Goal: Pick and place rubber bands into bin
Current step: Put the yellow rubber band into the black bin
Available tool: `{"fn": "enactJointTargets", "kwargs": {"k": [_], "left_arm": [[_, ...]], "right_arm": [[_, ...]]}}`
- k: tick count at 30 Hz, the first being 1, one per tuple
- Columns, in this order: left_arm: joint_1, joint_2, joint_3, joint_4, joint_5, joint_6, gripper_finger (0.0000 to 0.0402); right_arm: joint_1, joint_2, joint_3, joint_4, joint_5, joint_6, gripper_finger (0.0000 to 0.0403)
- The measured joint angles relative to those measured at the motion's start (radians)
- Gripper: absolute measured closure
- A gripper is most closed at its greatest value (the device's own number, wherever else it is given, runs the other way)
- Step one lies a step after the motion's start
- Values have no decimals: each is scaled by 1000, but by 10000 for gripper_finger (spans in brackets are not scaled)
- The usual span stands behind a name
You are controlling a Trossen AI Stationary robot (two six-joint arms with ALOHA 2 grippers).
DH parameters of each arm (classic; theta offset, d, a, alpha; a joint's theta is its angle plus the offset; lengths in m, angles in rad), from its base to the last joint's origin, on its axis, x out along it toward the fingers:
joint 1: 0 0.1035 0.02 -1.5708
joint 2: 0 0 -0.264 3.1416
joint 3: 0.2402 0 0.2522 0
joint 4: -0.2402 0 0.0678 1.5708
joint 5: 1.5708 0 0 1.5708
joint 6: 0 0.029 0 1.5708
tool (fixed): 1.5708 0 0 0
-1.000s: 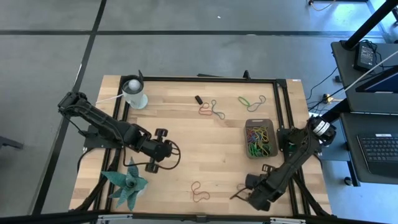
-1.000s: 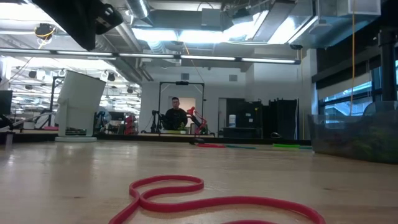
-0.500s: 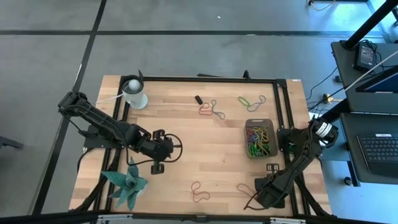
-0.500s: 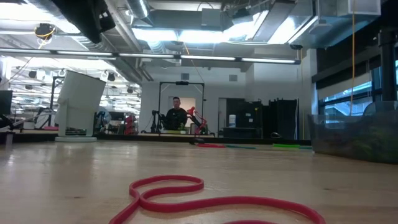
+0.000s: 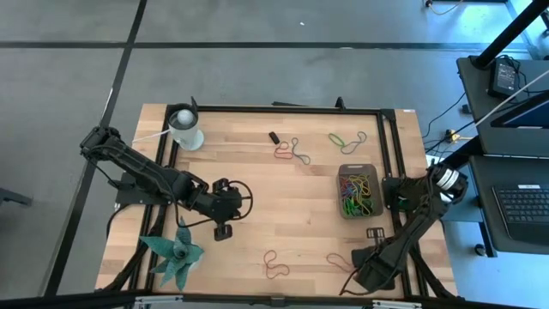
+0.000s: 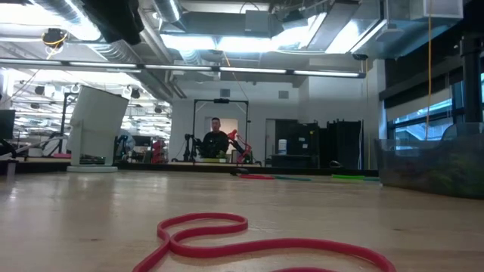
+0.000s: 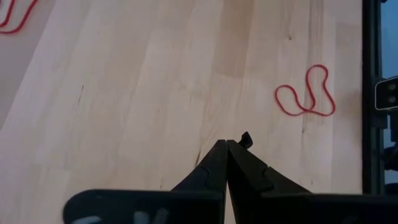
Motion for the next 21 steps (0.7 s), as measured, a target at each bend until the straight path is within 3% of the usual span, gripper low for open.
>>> {"fn": "enactJointTargets", "kwargs": {"k": [11, 21], "left_arm": [[0, 0, 0, 0, 1, 55, 398], [0, 0, 0, -2, 2, 174, 398]], "right_arm": [[53, -58, 181, -213, 62, 138, 401], [56, -58, 411, -517, 194, 303, 403]]}}
